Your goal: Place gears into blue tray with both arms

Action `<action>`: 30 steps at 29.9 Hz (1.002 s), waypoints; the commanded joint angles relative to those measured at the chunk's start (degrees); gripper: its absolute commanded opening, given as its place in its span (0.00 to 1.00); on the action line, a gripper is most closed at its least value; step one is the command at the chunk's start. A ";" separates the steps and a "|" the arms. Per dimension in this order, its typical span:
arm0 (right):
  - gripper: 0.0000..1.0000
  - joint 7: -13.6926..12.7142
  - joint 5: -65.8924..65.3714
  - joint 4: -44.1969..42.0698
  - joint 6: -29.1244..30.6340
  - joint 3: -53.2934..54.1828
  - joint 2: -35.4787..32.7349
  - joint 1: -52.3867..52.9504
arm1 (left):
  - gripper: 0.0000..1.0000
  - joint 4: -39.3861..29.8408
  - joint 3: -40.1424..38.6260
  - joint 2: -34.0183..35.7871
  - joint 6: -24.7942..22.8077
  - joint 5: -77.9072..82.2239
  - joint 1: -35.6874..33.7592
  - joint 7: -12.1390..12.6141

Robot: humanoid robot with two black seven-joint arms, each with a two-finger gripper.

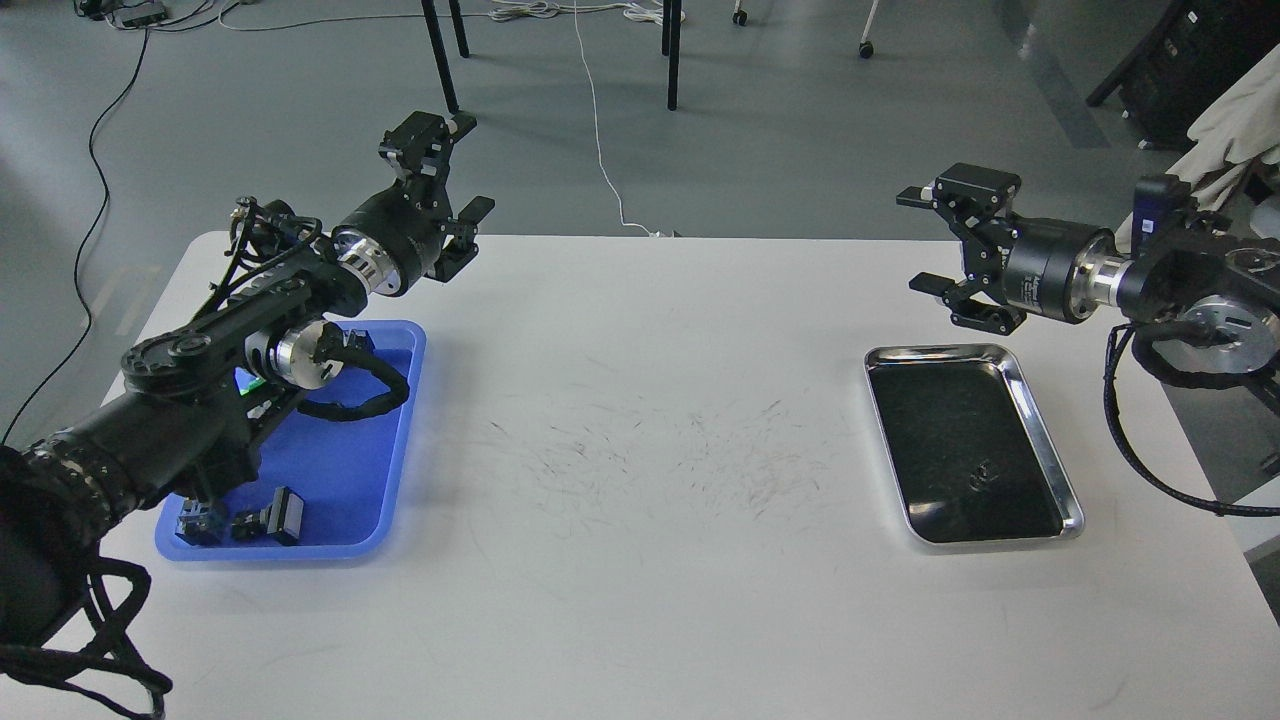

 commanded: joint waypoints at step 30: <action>0.93 -0.27 -36.85 2.05 0.47 -32.76 4.73 7.57 | 0.98 -0.09 0.07 2.06 0.30 0.00 0.77 -1.46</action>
